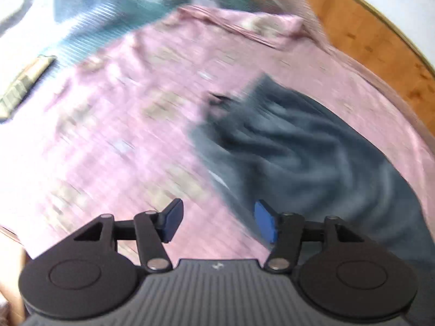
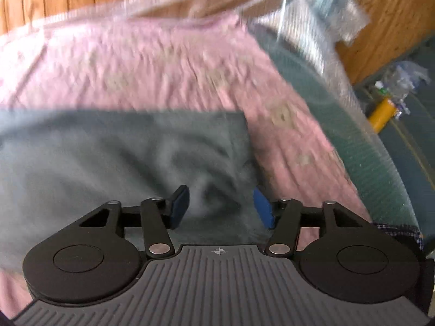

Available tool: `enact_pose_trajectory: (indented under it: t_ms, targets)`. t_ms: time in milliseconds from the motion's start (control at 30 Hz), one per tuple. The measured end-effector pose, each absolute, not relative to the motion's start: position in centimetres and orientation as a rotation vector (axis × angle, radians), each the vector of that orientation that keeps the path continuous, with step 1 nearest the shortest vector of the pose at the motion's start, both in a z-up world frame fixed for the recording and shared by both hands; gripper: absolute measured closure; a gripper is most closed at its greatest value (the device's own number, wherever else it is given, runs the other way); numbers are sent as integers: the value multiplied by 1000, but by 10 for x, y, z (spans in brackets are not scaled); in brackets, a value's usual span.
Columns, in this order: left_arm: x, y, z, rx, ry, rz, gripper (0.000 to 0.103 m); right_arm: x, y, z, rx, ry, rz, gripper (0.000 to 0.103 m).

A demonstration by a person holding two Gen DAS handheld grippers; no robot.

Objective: Fold clothes

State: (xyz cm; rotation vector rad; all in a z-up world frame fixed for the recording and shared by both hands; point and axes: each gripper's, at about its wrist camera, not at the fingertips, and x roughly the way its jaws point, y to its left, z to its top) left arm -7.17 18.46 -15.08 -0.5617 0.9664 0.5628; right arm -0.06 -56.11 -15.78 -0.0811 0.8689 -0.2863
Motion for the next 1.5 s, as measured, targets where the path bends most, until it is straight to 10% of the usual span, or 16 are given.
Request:
enact_pose_trajectory:
  t_ms: [233,300,600,733,800,867,1033,1333,1467,1500]
  targets:
    - [-30,237,-176,-609,933,444,57,25,-390,-147,-136,877,-12,24]
    - [-24,230,-173,-567,899,366,74,39,-325,-145,-185,881,130,24]
    - [-48,264,-190,-657,833,155,78,133,-70,-137,-150,927,598,41]
    - [-40,293,-181,-661,859,63,59,181,-38,-183,-119,1019,478,58]
    - [-35,320,-170,-726,819,35,25,199,-32,-202,-103,1048,401,64]
    - [-14,344,-167,-783,788,-19,13,202,-32,-194,-80,1037,359,62]
    - [82,350,-197,-773,915,-217,13,183,-22,-177,-177,990,408,48]
    - [151,311,-229,-690,1042,-438,28,132,-10,-175,-362,1020,479,30]
    - [159,305,-219,-678,917,-430,94,133,-9,-185,-330,1032,485,30]
    - [154,315,-215,-737,849,-371,95,133,-8,-187,-323,1038,489,30]
